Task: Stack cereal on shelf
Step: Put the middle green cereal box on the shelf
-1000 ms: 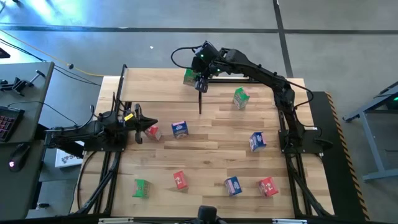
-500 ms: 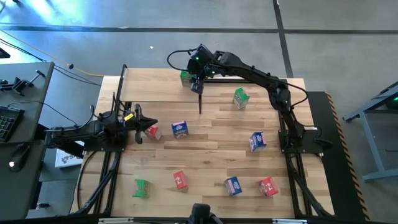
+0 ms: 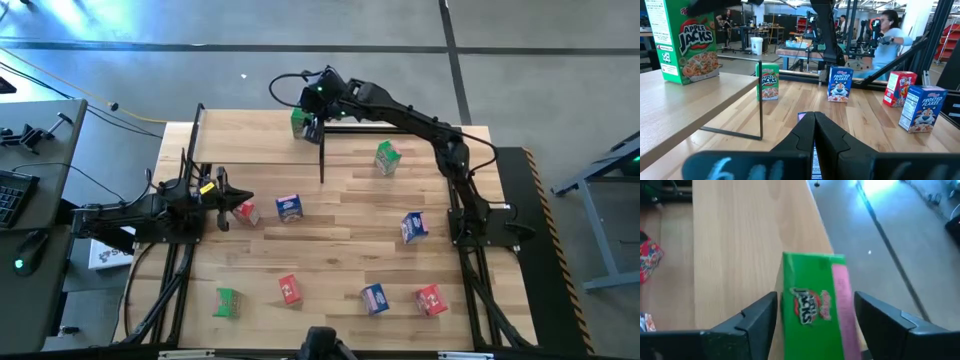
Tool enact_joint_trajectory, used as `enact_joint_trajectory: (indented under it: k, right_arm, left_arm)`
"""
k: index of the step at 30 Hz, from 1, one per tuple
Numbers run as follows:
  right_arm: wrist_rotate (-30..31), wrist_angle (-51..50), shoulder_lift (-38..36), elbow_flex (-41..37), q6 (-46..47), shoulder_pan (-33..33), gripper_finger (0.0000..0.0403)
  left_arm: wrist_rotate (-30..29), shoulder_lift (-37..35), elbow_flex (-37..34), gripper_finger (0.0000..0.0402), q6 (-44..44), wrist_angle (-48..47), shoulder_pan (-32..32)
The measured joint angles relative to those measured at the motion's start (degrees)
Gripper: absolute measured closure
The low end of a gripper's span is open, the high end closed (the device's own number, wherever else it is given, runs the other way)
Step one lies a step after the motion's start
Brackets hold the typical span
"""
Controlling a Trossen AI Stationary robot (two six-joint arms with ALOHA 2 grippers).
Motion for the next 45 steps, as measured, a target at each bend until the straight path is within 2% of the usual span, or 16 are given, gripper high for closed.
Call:
enact_joint_trajectory:
  k: [6, 10, 14, 17, 20, 22, 27, 33, 45]
  right_arm:
    - [3.57, -0.85, -4.06, 0.04, -2.46, 2.25, 0.0162]
    - [7.02, -6.08, -7.79, 0.15, -1.52, 3.95, 0.0175]
    - [9.69, -17.00, -8.90, 0.17, 3.38, 4.36, 0.0231]
    - [6.82, -21.55, -8.15, -0.75, 7.69, 3.15, 0.0298]
    - [6.21, -18.44, -7.80, -5.58, 7.45, 2.41, 0.0370]
    - [5.81, -14.90, -7.70, -8.74, 7.21, 2.06, 0.0394]
    - [4.78, -5.83, -7.72, -15.40, 7.65, 0.41, 0.0379]
    - [3.23, 3.75, -7.83, -20.75, 8.02, 0.03, 0.0399]
    - [-0.47, 19.18, -7.81, -26.36, 9.01, -0.55, 0.0402]
  left_arm:
    - [0.00, 0.01, 0.00, 0.0398, 0.00, 0.02, 0.02]
    - [0.00, 0.01, 0.01, 0.0398, 0.00, 0.02, 0.00]
    - [0.00, 0.00, -0.01, 0.0398, -0.02, 0.00, 0.02]
    - [0.00, 0.01, -0.01, 0.0398, -0.01, 0.02, 0.02]
    - [0.00, 0.00, 0.01, 0.0398, -0.02, 0.02, 0.02]
    - [0.00, 0.00, 0.01, 0.0398, 0.00, 0.00, 0.02]
    - [0.00, 0.00, 0.00, 0.0398, -0.01, 0.01, 0.01]
    - [0.00, 0.01, 0.01, 0.0398, -0.01, 0.00, 0.02]
    - [0.00, 0.00, -0.01, 0.0398, -0.01, 0.00, 0.02]
